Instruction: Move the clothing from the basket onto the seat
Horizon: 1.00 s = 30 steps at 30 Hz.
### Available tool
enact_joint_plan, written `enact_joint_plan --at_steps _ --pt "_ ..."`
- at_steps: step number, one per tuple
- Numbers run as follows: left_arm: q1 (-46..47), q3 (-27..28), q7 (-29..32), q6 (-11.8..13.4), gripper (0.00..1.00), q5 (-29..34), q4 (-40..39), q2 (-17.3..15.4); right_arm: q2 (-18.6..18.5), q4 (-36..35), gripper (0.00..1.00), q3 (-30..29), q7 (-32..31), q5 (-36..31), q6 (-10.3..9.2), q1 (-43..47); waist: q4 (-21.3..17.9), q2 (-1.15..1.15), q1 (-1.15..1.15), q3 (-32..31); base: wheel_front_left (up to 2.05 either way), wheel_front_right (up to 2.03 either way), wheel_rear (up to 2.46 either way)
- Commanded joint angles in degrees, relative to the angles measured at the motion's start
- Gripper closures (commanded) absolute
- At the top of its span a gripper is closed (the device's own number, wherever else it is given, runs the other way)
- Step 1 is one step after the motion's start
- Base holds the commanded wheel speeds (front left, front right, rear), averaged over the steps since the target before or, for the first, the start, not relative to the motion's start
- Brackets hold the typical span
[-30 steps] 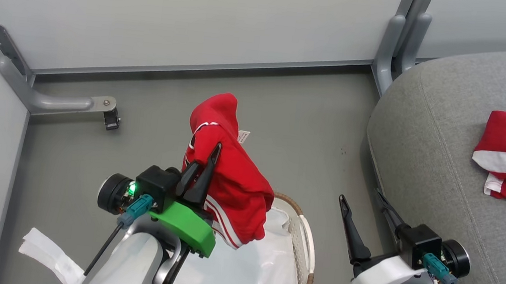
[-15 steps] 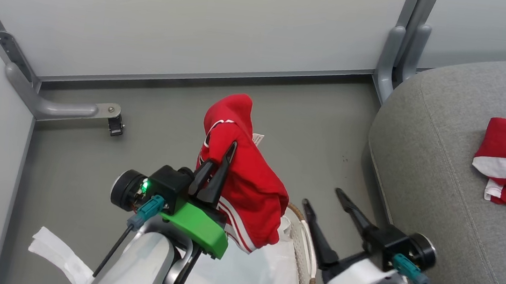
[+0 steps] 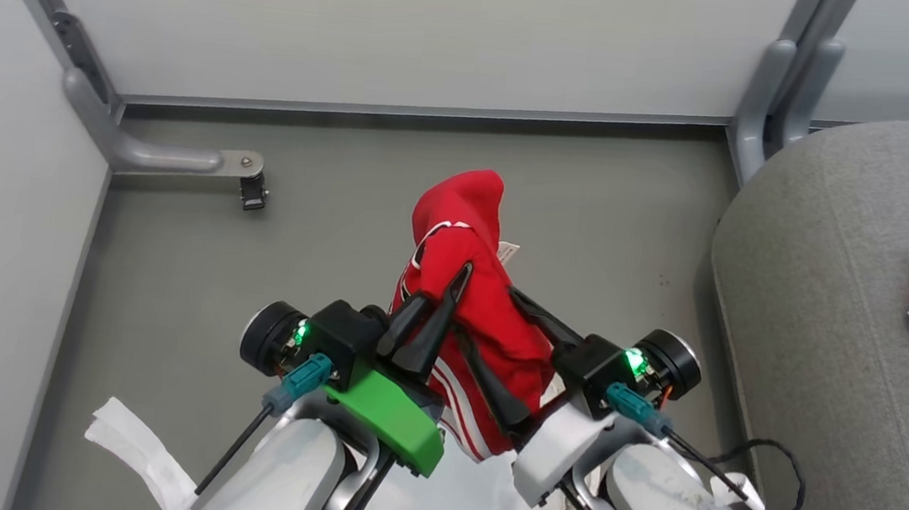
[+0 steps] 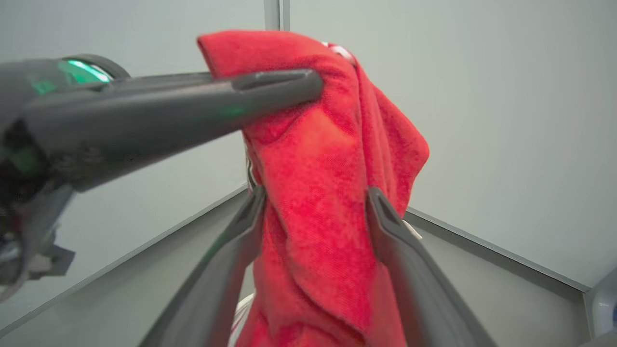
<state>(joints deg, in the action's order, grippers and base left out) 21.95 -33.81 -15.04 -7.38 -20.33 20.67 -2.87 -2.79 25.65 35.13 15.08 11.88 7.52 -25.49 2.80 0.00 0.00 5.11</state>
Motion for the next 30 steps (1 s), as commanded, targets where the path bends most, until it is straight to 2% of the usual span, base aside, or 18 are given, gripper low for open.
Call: enact_joint_plan --at_steps 1,3,4,5,6,13,14,15,16,21,30 --pt "1.13 -0.35 -0.2 -0.16 1.0 -0.4 -0.24 -0.12 -0.28 1.31 0.0 -0.14 0.12 -0.18 -0.06 -0.89 1.37 0.0 0.0 0.69 0.0 0.0 0.0" --pt "0.97 -0.82 -0.2 -0.16 1.0 -1.02 -0.32 -0.11 -0.25 3.15 0.0 0.22 0.12 -0.09 -0.06 -1.74 2.06 0.0 0.0 0.88 0.0 0.0 0.0" --pt "0.92 -0.99 -0.2 -0.16 1.0 -1.27 -0.33 -0.12 -0.25 3.62 0.04 0.28 0.13 0.42 -0.07 -1.99 2.32 0.0 0.0 0.93 0.0 0.0 0.0" --pt "0.83 -1.14 -0.2 -0.16 1.0 -1.51 -0.3 -0.11 -0.3 4.27 0.82 0.54 0.13 0.85 -0.07 -2.28 2.58 0.0 0.0 1.04 0.0 0.0 0.0" --pt "0.74 -1.31 -0.2 -0.16 1.0 -1.64 -0.29 -0.11 -0.27 3.93 1.0 0.49 0.13 2.13 -0.06 -2.22 2.76 0.0 0.0 1.11 0.0 0.0 0.0" --pt "-0.06 -0.52 -0.12 0.03 1.0 -0.9 0.17 -0.1 -0.3 1.87 1.0 -1.26 0.13 3.33 -0.06 -0.83 1.81 0.0 0.0 1.61 0.0 0.0 0.0" --pt "-0.29 -0.21 -0.12 0.15 0.76 -0.65 0.36 -0.11 -0.32 1.51 1.0 -1.86 0.13 3.22 -0.06 -0.61 1.25 0.0 0.0 1.7 0.0 0.0 0.0" --pt "-0.45 -0.07 -0.12 0.17 0.46 -0.46 0.53 -0.12 -0.32 1.2 1.0 -2.41 0.13 3.16 -0.06 -0.46 0.76 0.0 0.0 1.77 0.0 0.0 0.0" --pt "-0.67 0.13 -0.13 0.19 0.0 -0.09 0.74 -0.12 -0.32 0.81 1.0 -3.06 0.13 3.02 -0.06 -0.27 0.0 0.0 0.0 1.85 0.0 0.0 0.0" --pt "-1.41 1.47 -0.12 0.12 0.0 1.51 1.51 -0.13 -0.27 -0.47 1.0 -5.92 0.13 2.72 -0.06 0.8 -4.94 0.0 0.0 2.56 0.0 0.0 0.0" --pt "-1.54 3.21 -0.12 -0.11 0.0 3.41 2.99 -0.16 -0.25 -2.15 1.0 -10.22 0.12 1.8 -0.07 2.2 -18.09 0.0 0.0 4.75 0.0 0.0 0.0"
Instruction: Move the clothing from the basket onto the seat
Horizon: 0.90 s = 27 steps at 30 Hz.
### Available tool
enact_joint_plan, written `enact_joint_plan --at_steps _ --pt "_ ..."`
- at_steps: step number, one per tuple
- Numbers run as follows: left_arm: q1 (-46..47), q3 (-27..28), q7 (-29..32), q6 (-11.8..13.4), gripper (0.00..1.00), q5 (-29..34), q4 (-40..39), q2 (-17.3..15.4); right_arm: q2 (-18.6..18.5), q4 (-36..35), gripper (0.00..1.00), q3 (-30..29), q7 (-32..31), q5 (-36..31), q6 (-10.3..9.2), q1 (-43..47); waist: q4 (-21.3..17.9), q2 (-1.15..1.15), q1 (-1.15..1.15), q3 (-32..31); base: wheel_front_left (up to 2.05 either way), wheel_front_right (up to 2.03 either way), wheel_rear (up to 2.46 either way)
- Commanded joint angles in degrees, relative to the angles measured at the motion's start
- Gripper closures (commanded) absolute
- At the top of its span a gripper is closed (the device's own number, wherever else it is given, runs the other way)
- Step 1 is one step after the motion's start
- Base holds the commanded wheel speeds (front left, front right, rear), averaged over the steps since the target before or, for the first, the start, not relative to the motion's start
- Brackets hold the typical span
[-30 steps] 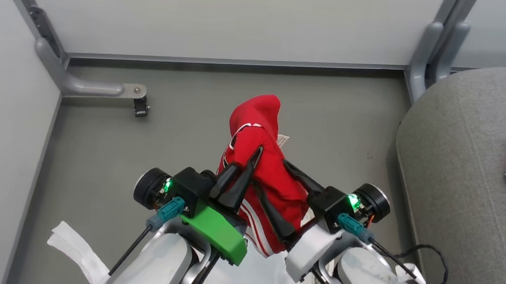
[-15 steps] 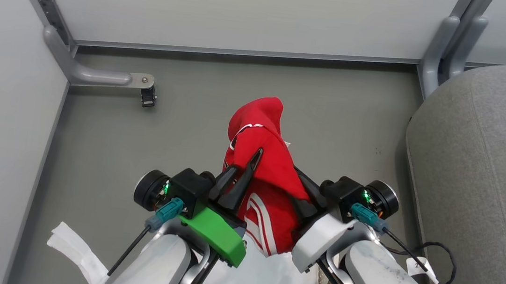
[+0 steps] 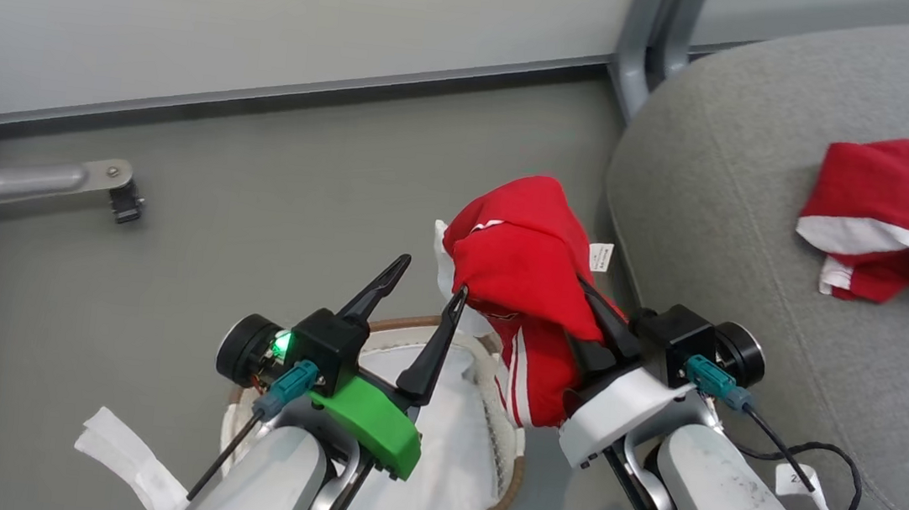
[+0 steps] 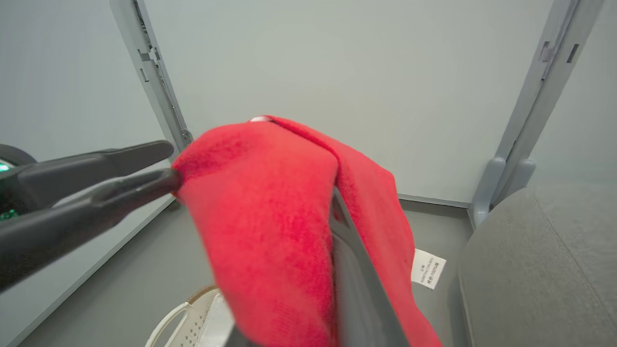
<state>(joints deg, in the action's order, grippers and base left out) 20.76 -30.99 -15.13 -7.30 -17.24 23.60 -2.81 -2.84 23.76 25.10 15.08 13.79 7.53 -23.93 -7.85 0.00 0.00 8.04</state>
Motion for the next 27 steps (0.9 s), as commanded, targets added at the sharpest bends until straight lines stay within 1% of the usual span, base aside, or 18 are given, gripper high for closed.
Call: enact_joint_plan --at_steps 1,8,14,16,21,24,27 --pt "-0.3 0.39 -0.02 -0.2 0.0 0.46 0.14 -0.2 -0.2 -0.39 1.0 -0.51 0.12 -0.11 -0.08 0.8 -8.62 0.0 0.0 2.04 0.0 0.0 0.0" --pt "-0.47 -0.76 -0.02 -0.25 0.0 0.38 1.21 -0.26 -0.16 -1.35 1.0 -2.59 0.13 -0.07 -0.08 2.37 -16.75 0.0 0.0 2.94 0.0 0.0 0.0" --pt "-0.5 -1.39 -0.03 -0.25 0.0 0.47 2.06 -0.78 -0.14 -1.85 1.0 -4.54 0.12 0.05 -0.07 3.38 -21.34 0.0 0.0 3.77 0.0 0.0 0.0" --pt "-0.28 -1.86 -0.02 -0.26 0.0 0.47 2.33 -0.82 -0.12 -2.1 1.0 -5.23 0.12 -0.27 -0.08 3.44 -22.16 0.0 0.0 4.18 0.0 0.0 0.0" --pt "0.88 -3.26 -0.02 -0.22 0.0 -0.09 3.67 -1.19 -0.11 -2.99 1.0 -8.22 0.12 -2.02 -0.07 1.9 -22.66 0.0 0.0 5.43 0.0 0.0 0.0" --pt "1.36 -3.94 -0.02 -0.23 0.0 -0.33 4.59 -1.66 -0.15 -3.34 1.0 -10.23 0.12 -3.53 -0.07 -0.39 -22.8 0.0 0.0 6.44 0.0 0.0 0.0" --pt "1.62 -4.13 -0.02 -0.23 0.0 -0.6 5.47 -2.05 -0.18 -3.49 1.0 -11.9 0.13 -6.3 -0.07 -4.8 -22.9 0.0 0.0 7.54 0.0 0.0 0.0"
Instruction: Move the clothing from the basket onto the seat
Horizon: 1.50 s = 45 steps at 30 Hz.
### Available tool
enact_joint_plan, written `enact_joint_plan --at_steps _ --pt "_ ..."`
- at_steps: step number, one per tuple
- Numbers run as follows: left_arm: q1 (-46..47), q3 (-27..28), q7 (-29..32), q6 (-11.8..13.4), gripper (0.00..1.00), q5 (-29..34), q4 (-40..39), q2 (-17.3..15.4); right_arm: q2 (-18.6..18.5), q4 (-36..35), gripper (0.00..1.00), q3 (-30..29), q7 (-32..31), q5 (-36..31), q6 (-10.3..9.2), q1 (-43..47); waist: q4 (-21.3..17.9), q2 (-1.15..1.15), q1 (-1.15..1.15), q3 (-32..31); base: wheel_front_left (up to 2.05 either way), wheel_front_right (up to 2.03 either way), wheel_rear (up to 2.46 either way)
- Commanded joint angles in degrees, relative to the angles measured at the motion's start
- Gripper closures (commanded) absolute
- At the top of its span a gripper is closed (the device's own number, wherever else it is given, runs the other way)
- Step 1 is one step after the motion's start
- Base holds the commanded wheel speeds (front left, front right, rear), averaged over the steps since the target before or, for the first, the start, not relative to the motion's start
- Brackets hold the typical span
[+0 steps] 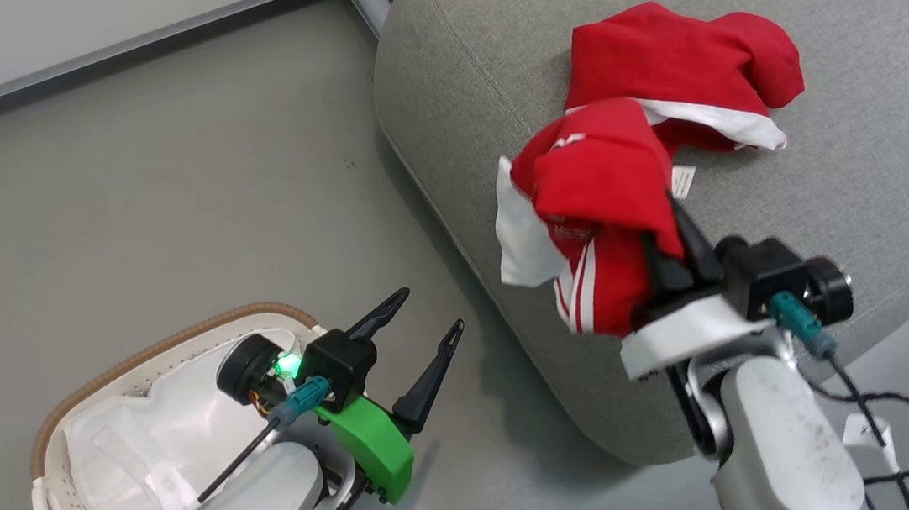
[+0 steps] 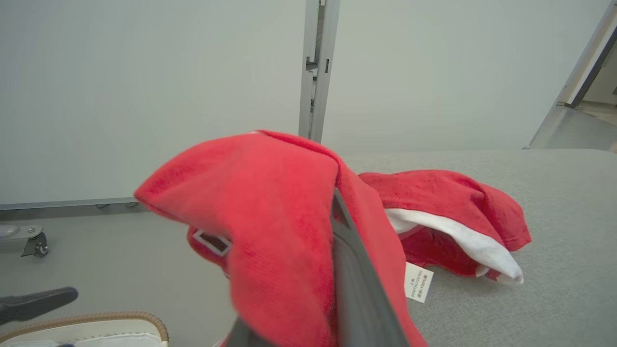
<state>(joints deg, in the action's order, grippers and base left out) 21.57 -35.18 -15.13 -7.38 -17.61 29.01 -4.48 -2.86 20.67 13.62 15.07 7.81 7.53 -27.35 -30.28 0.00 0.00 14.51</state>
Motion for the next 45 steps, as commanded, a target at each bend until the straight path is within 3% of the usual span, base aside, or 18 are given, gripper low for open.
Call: enact_joint_plan --at_steps 1,8,12,17,21,33,34,35,36,45 --pt "0.83 0.07 -0.03 -0.15 0.0 -0.23 0.26 -0.55 -0.18 -0.39 1.0 -1.08 0.14 -1.3 -0.07 -2.81 -0.5 0.0 0.0 1.4 0.0 0.0 0.0" --pt "1.64 0.79 -0.02 -0.15 0.0 0.28 1.21 -1.9 -4.71 1.06 1.0 -7.1 0.14 -5.62 -0.09 -15.44 0.2 0.0 0.0 4.54 0.0 0.0 0.0" --pt "2.1 0.6 -0.02 -0.15 0.0 0.64 1.57 -2.71 -7.94 4.37 1.0 -14.22 0.14 -6.83 -0.08 -22.51 2.19 0.0 0.0 7.04 0.0 0.0 0.0" --pt "3.69 0.37 -0.02 -0.15 0.0 0.87 1.59 -3.61 -10.41 7.52 1.0 -19.03 0.13 -9.18 -0.08 -27.38 4.86 0.0 0.0 10.78 0.0 0.0 0.0" --pt "5.42 -0.27 -0.02 -0.16 0.0 1.13 1.76 -4.34 -10.97 10.94 1.0 -21.25 0.13 -11.83 -0.08 -28.92 7.18 0.0 0.0 14.03 0.0 0.0 0.0" --pt "8.49 0.22 -0.02 -0.16 0.0 0.63 2.56 -5.36 -8.12 22.58 1.0 -37.21 0.13 -23.86 -0.08 -24.11 12.17 0.0 0.0 18.81 0.0 0.0 0.0" --pt "8.39 0.66 -0.03 -0.16 0.0 0.68 2.69 -5.54 -7.61 23.08 0.76 -38.26 0.13 -24.57 -0.08 -23.68 12.24 0.0 0.0 18.9 0.0 0.0 0.0" --pt "8.23 1.11 -0.03 -0.16 0.0 0.63 2.83 -5.7 -7.14 23.34 0.23 -39.03 0.13 -25.1 -0.08 -23.37 12.26 0.0 0.0 18.98 0.0 0.0 0.0" --pt "8.07 1.33 -0.03 -0.16 0.0 0.63 3.0 -5.82 -6.67 23.35 0.0 -39.58 0.13 -25.41 -0.08 -23.21 12.26 0.0 0.0 18.95 0.0 0.0 0.0" --pt "4.99 5.65 -0.03 -0.14 0.0 1.15 4.75 -4.56 -4.4 18.68 0.0 -39.32 0.13 -24.23 -0.08 -15.44 12.8 0.0 0.0 14.15 0.0 0.0 0.0"
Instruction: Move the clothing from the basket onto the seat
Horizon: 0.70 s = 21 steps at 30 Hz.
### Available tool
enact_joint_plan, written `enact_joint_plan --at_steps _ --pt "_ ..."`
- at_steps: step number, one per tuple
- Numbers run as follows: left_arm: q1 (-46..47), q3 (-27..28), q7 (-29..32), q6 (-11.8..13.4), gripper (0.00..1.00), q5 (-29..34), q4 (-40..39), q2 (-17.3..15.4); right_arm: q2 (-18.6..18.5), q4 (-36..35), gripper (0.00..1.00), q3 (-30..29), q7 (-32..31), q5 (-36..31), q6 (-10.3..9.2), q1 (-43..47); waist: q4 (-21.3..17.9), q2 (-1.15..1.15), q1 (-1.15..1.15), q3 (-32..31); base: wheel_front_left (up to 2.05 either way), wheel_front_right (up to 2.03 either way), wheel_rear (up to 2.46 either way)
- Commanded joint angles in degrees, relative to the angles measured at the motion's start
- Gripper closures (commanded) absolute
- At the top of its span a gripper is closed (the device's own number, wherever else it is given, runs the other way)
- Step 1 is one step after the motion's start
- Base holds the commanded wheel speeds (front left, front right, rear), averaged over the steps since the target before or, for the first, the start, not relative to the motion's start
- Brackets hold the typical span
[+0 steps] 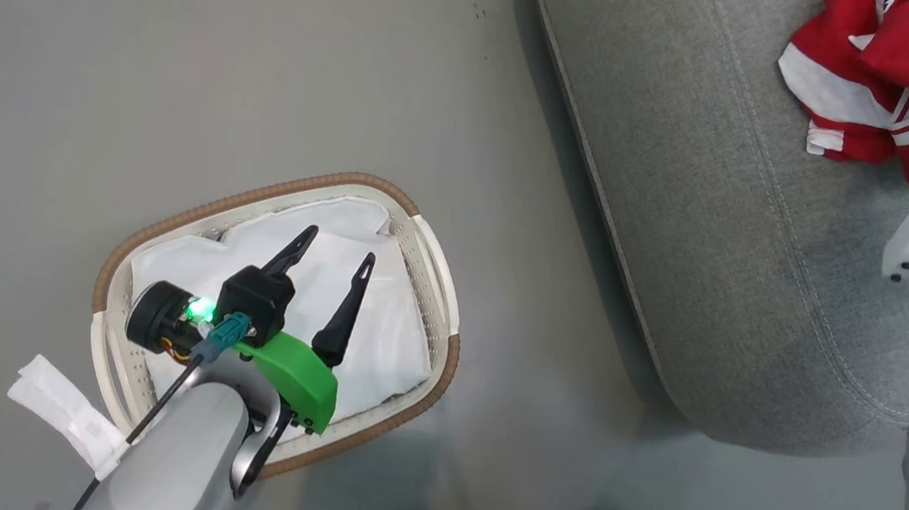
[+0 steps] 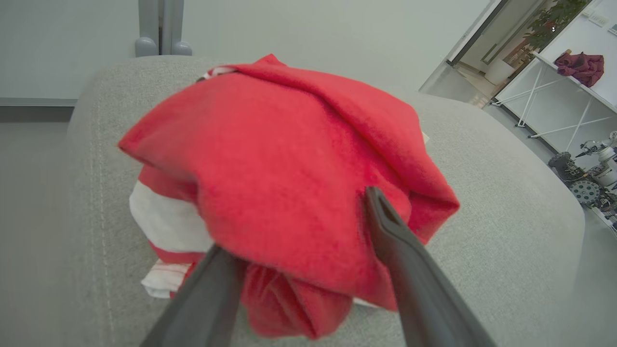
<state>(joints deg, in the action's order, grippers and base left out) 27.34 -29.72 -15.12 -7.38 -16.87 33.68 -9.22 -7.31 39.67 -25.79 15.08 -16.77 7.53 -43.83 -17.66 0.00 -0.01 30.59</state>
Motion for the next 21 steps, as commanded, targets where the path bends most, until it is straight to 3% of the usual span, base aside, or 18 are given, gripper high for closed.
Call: enact_joint_plan --at_steps 1,10,21 --pt "-1.17 0.67 -0.04 -0.14 0.0 0.58 0.26 0.41 0.11 -0.94 0.0 0.45 0.11 0.7 -0.08 2.33 0.31 0.0 0.01 -2.64 0.0 0.0 0.0" --pt "-6.22 7.91 -0.03 1.24 0.0 2.71 -1.81 1.38 2.3 -8.31 0.0 7.67 0.11 5.83 -0.08 13.74 2.64 0.0 0.01 -8.77 0.0 0.0 0.0" --pt "-13.48 19.78 -0.03 3.83 0.0 7.13 -9.47 2.95 4.23 -12.82 0.0 19.9 0.12 12.55 -0.08 19.12 8.85 0.0 0.01 -14.36 0.0 0.0 0.0"
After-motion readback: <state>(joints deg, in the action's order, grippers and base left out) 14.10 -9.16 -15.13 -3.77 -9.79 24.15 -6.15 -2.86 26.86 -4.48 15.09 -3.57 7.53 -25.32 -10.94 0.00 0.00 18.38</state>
